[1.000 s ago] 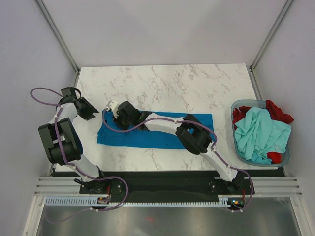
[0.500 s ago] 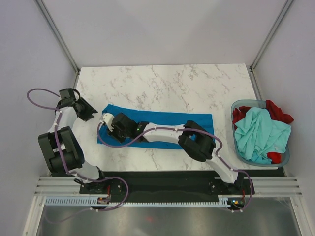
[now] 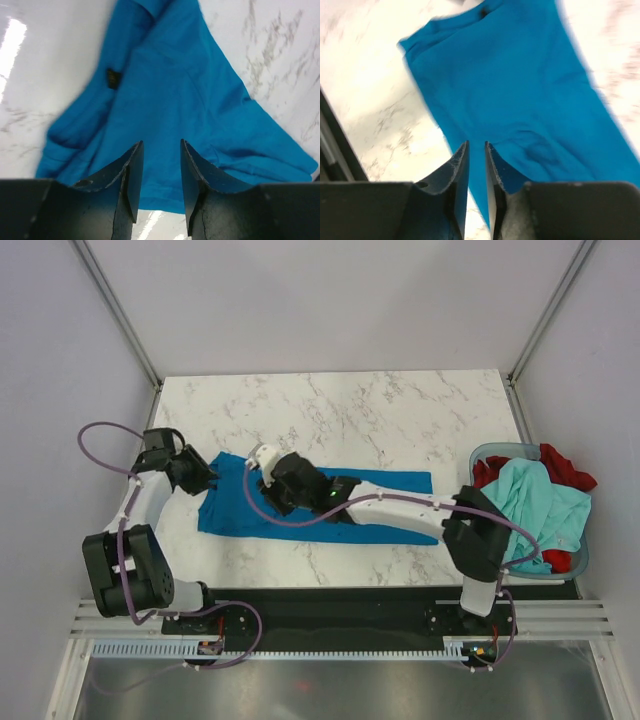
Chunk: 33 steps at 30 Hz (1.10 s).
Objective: Fold and stack the t-shirts
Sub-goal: Fold the tshirt
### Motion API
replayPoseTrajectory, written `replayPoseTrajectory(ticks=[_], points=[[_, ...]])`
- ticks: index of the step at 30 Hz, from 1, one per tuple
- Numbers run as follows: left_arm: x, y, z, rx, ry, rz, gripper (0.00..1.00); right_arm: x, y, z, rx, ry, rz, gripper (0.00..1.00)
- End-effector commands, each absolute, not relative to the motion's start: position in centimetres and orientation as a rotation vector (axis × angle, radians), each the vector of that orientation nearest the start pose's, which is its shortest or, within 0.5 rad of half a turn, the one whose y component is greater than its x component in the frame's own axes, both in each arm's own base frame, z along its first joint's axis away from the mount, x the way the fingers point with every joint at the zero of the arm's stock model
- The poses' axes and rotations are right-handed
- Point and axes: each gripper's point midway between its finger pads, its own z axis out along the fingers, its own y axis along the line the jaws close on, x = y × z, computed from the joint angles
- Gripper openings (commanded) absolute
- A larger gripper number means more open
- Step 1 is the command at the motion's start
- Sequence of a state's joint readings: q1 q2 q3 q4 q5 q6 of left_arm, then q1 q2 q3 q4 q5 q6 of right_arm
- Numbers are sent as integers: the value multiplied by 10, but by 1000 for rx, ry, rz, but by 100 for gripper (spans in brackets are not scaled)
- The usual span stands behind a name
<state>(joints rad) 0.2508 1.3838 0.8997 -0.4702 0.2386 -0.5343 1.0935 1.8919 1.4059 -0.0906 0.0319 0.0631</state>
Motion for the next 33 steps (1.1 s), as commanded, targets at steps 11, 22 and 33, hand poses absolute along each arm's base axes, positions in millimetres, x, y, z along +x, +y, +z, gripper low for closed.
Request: replayPoseTrajectory(ticks=[11, 22, 33], points=[[350, -57, 71, -785, 2540, -545, 40, 405, 241, 99, -395, 2377, 102, 24], [385, -140, 74, -469, 2621, -734, 29, 420, 156, 54, -207, 2541, -54, 15], [368, -169, 44, -385, 2731, -745, 26, 401, 125, 36, -146, 2622, -172, 14]])
